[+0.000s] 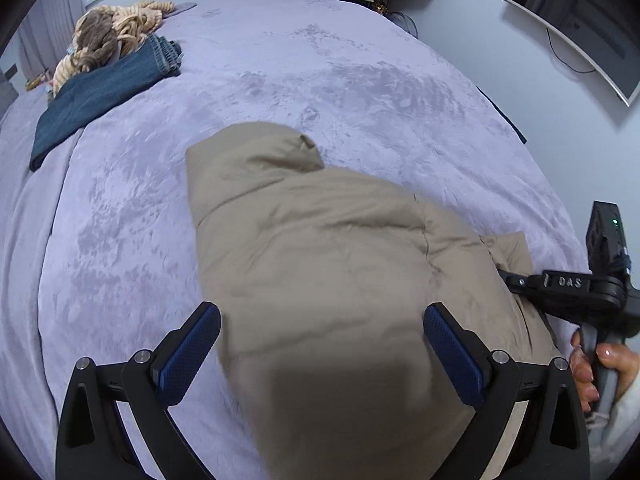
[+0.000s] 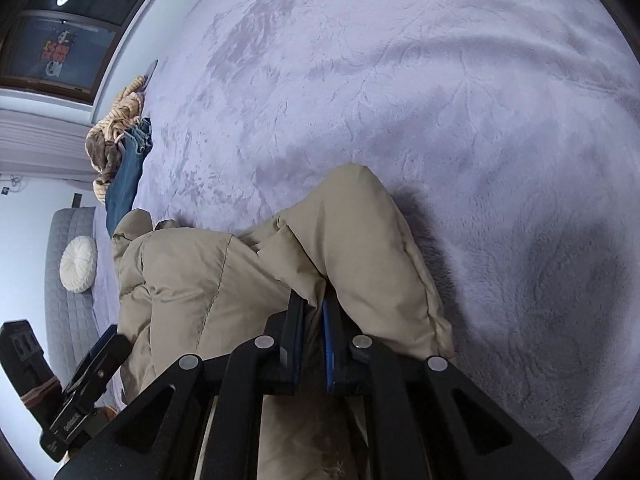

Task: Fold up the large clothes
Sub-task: 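Lower the jacket bundle onto the bed and open both tools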

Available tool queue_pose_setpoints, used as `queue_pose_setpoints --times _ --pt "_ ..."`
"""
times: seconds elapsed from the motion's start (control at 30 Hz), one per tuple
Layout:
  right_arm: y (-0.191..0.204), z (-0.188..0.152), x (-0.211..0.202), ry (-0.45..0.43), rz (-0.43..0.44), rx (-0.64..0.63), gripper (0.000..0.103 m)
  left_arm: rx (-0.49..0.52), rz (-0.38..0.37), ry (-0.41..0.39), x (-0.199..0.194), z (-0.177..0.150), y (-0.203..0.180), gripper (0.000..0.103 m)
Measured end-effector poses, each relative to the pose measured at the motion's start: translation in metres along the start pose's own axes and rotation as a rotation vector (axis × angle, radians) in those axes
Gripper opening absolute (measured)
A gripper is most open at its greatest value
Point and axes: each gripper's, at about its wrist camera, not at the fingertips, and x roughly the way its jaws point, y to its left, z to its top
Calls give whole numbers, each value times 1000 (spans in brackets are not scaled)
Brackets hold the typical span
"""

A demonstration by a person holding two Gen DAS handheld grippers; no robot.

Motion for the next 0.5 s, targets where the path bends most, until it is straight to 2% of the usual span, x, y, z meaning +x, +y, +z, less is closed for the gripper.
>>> queue_pose_setpoints --times 0.13,0.23,0.33,0.43,0.5 --pt "4 -2 -7 4 -2 -12 9 -20 9 58 -7 -43 10 101" --pt "17 -11 -26 13 -12 -62 14 -84 13 70 -9 -60 17 101" --pt "31 -32 -55 5 -37 -142 23 -121 10 71 -14 -67 20 101" --pt "39 -61 -76 2 -55 -205 23 -108 14 71 -19 -72 19 101" --pt "43 -83 -84 2 -98 -257 23 -97 17 72 -22 -74 19 101"
